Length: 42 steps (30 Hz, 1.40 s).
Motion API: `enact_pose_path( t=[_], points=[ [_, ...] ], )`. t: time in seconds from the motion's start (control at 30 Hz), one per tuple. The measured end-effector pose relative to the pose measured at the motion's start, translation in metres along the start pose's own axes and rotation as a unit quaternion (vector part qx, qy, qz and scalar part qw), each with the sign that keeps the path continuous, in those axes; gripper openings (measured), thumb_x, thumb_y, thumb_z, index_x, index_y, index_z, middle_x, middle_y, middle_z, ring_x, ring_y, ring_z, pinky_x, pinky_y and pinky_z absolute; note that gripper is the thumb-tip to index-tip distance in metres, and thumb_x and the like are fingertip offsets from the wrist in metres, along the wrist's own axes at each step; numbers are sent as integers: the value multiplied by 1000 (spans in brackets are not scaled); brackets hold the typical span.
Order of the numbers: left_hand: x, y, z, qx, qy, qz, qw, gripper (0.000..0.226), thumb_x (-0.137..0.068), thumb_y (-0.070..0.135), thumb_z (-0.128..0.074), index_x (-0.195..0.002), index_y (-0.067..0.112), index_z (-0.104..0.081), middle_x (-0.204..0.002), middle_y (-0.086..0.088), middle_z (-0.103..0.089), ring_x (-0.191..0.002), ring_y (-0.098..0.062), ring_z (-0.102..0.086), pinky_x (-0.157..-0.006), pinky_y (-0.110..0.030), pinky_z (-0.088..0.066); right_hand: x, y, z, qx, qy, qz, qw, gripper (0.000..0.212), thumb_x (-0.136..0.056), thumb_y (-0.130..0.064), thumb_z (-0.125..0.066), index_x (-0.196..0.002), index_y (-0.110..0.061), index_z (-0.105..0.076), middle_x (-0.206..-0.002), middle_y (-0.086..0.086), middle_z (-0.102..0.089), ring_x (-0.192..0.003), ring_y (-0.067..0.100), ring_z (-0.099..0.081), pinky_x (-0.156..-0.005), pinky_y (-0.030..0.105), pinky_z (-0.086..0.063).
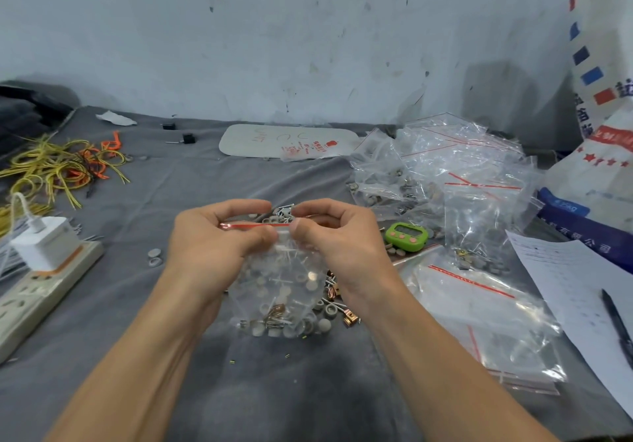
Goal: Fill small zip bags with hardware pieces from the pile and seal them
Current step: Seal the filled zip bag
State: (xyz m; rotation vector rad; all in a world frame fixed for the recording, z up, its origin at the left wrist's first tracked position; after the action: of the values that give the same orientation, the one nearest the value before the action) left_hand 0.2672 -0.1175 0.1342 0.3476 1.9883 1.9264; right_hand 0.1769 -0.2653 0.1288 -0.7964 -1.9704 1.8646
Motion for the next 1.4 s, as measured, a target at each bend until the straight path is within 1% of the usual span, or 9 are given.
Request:
enact_pose_path(
  t=[0.27,0.47,0.6,0.73,0.83,0.97,1.07,1.23,1.4],
  points=[
    [0,1,-12,36,-44,0,998,28,-79,-2,-77,-100,15,-77,-81,-11,-78,-64,-12,-69,-62,-19,-56,2,-2,1,-29,3,-5,1000,30,-76,12,-80,-74,-18,-80,-69,2,-74,-62,11,-66,-60,21,-53],
    [-6,-1,12,75,41,15,996,21,-78,-7,-75,-91,10,-78,-65,-4,-72,-53,-9,-65,-52,-16,-52,-1,5,15,-75,36,-33,996,27,-82,12,-74,-77,-15,-79,-73,6,-75,-63,16,-67,-67,31,-57],
    [-8,-2,11,82,29,11,996,25,-81,-5,-75,-96,14,-77,-71,-5,-72,-59,-11,-67,-57,-18,-56,-2,4,18,-70,42,-29,996,26,-86,9,-72,-78,-14,-79,-74,6,-76,-61,16,-69,-65,30,-57],
    [-10,-6,10,178,25,41,983,14,-91,1,-66,-95,10,-75,-71,-3,-72,-61,-10,-69,-60,-19,-58,7,21,-8,-42,-104,-91,990,23,-84,-22,-81,-105,-29,-74,-97,-2,-79,-94,17,-75,-86,37,-60],
    [-10,-4,9,245,21,47,968,11,-93,6,-64,-96,11,-74,-70,0,-72,-60,-8,-69,-63,-21,-60,21,39,-28,131,-172,-85,973,27,-86,-2,-68,-98,-25,-77,-90,-1,-80,-82,10,-73,-78,30,-58],
    [-3,0,-7,44,-134,26,990,35,-82,35,-72,-115,22,-71,-107,1,-78,-97,-14,-75,-84,-35,-57,11,28,-2,19,-64,-75,995,34,-93,10,-57,-82,-12,-80,-73,10,-72,-58,22,-58,-52,24,-45],
    [18,-18,-37,-68,-278,55,957,41,-86,17,-78,-124,28,-69,-111,-2,-77,-105,-18,-73,-90,-30,-52,9,21,13,-78,-48,-99,991,26,-96,8,-57,-89,-7,-78,-76,9,-75,-57,19,-65,-51,25,-51],
    [5,-25,-35,-55,-148,62,985,22,-84,-9,-71,-97,8,-78,-85,-13,-78,-75,-19,-75,-67,-19,-58,11,28,27,-23,-18,-143,989,9,-94,-11,-71,-89,-8,-77,-79,9,-75,-67,23,-67,-61,36,-58],
    [1,-29,-47,-26,-125,75,989,4,-86,9,-77,-84,8,-80,-83,-9,-78,-70,-16,-75,-57,-20,-56,12,28,37,15,-14,-129,991,9,-90,3,-71,-88,-5,-74,-77,8,-75,-58,16,-70,-53,25,-56]
  ],
)
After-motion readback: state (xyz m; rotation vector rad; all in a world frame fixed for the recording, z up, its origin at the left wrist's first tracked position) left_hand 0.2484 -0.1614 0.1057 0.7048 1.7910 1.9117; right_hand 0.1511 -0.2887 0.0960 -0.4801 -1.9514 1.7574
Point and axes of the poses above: each hand's wrist, its own x-axis away from the middle knuckle, its own z-axis out of the back of the hand, y = z × x, the point moved 9 cm from there along -x, towards the middle knuckle
